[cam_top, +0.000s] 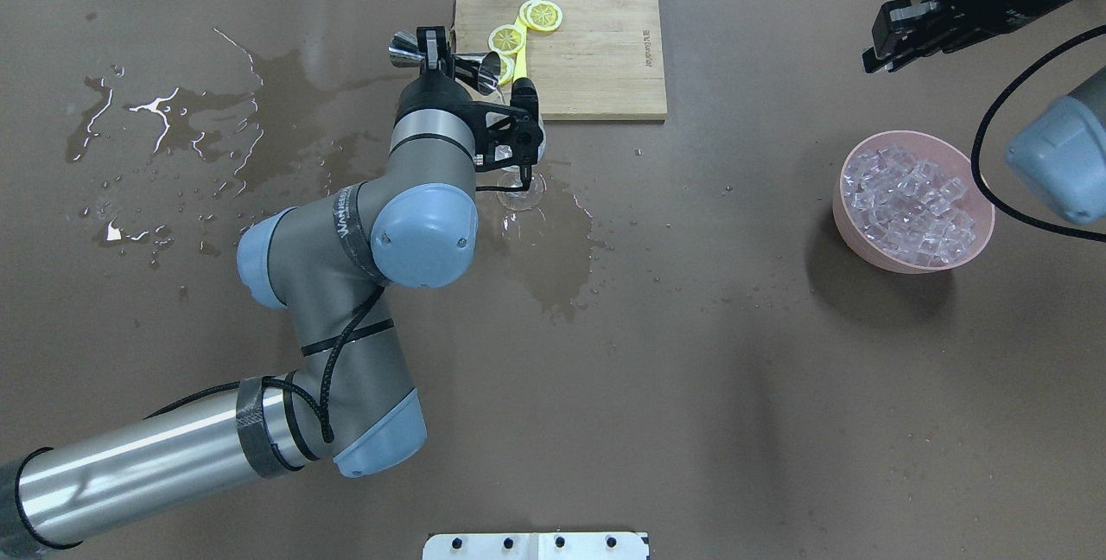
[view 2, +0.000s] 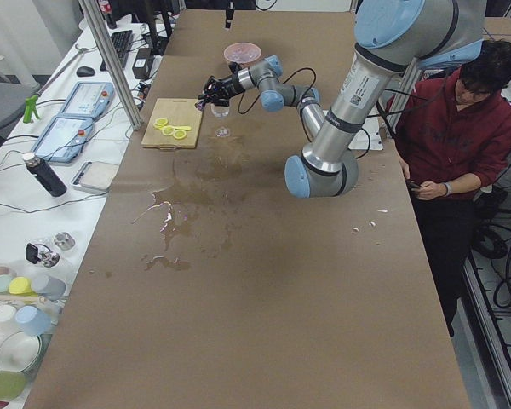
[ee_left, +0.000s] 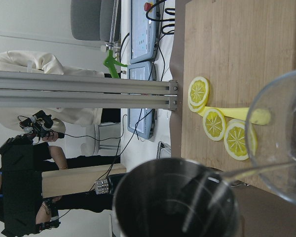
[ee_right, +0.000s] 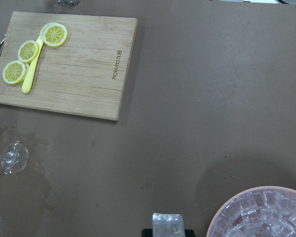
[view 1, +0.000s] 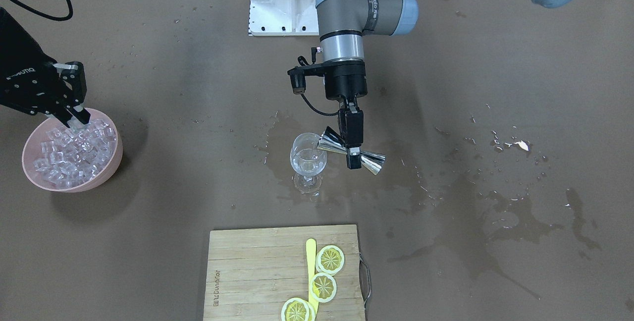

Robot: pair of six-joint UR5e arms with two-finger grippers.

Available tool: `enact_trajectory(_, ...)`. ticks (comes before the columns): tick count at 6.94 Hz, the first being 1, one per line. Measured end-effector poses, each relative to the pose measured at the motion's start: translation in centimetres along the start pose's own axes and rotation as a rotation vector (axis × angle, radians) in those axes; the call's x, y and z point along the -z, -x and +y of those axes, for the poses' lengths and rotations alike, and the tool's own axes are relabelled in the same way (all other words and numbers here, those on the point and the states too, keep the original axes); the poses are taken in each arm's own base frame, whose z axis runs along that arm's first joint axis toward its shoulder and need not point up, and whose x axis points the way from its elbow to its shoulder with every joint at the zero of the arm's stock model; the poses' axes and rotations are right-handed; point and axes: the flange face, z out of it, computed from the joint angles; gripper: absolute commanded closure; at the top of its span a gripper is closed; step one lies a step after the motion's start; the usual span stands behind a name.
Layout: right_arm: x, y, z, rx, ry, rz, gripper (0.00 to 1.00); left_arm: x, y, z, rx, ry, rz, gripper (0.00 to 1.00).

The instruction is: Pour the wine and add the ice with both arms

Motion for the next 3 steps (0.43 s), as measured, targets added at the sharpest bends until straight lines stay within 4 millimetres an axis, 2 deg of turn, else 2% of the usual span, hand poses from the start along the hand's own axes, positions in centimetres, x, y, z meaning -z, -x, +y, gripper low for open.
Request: enact_trajectory(3, -0.44, 0.93, -1.26, 0.004, 0.001, 0.0, 0.94, -0.14, 0.18, -0.47, -0.058, 0.037, -0.007, 1.0)
